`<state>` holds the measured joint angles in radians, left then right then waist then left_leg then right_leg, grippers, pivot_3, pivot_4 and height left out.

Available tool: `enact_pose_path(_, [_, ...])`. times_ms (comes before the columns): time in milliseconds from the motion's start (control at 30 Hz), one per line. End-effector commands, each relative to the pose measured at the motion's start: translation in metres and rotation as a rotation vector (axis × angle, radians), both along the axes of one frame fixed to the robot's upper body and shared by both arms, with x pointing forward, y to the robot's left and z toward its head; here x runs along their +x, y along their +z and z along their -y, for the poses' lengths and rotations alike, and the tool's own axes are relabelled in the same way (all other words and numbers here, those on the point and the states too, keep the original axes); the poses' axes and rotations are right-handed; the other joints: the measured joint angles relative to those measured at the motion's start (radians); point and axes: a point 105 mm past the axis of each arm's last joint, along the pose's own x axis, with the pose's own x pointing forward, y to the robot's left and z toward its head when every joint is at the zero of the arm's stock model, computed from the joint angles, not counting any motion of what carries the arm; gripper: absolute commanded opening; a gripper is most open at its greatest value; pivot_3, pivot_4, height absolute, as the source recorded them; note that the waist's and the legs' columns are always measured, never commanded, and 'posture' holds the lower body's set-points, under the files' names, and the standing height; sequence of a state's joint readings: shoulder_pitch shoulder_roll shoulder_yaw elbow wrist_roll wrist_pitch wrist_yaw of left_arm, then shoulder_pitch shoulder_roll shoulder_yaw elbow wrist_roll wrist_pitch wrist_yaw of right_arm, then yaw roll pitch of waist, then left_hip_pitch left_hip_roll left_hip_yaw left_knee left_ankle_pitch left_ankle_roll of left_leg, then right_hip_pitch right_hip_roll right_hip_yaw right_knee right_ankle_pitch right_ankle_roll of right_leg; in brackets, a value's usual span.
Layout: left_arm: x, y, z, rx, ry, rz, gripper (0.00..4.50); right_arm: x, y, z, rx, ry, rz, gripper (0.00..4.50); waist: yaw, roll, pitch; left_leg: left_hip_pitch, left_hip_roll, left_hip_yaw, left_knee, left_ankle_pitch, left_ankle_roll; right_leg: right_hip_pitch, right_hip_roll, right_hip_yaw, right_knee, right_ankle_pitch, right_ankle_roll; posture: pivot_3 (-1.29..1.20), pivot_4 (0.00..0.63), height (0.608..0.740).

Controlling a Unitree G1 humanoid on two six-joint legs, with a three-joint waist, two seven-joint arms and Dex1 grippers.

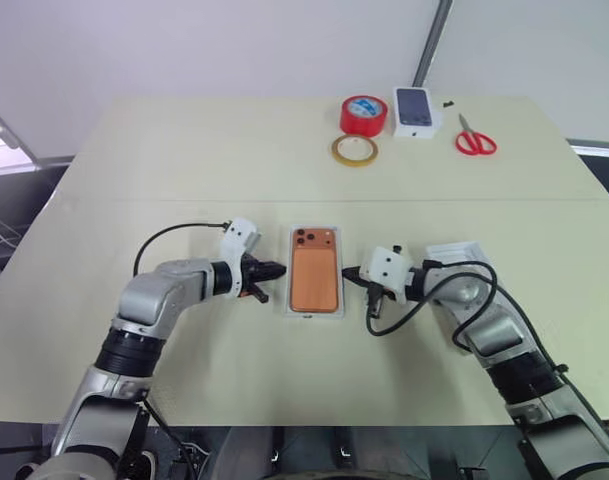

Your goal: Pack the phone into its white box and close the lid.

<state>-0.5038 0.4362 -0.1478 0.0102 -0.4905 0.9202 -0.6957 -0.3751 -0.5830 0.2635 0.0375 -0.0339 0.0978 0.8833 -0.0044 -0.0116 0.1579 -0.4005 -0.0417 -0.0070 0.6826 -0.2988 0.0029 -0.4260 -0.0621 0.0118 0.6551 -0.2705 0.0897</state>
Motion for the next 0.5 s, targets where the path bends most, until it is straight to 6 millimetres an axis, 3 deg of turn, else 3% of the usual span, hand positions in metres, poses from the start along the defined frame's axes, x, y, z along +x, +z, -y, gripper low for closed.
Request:
enact_pose_path(33, [-0.019, 0.004, 0.042, -0.067, -0.167, -0.040, 0.09, -0.004, 0.014, 0.005, 0.009, 0.025, 0.028, 0.00, 0.007, 0.000, 0.000, 0.000, 0.000, 0.000, 0.000, 0.000, 0.000, 0.000, 0.000, 0.000, 0.000, 0.000, 0.000, 0.00, 0.150, 0.740])
enact_pose_path(300, [-0.037, 0.003, 0.090, -0.092, -0.315, -0.019, 0.09, -0.033, 0.013, 0.040, -0.036, -0.013, -0.053, 0.00, 0.022, 0.000, 0.000, -0.001, -0.001, 0.000, 0.002, -0.002, 0.004, 0.002, -0.001, 0.000, -0.003, 0.000, 0.000, 0.00, 0.150, 0.740])
enact_pose_path(500, [-0.027, 0.005, 0.102, -0.107, -0.325, 0.002, 0.09, -0.041, 0.013, 0.058, -0.043, -0.097, -0.058, 0.00, 0.018, 0.001, -0.001, -0.001, -0.001, 0.000, 0.002, -0.002, 0.004, 0.003, -0.001, 0.000, -0.004, 0.000, 0.000, 0.00, 0.150, 0.740])
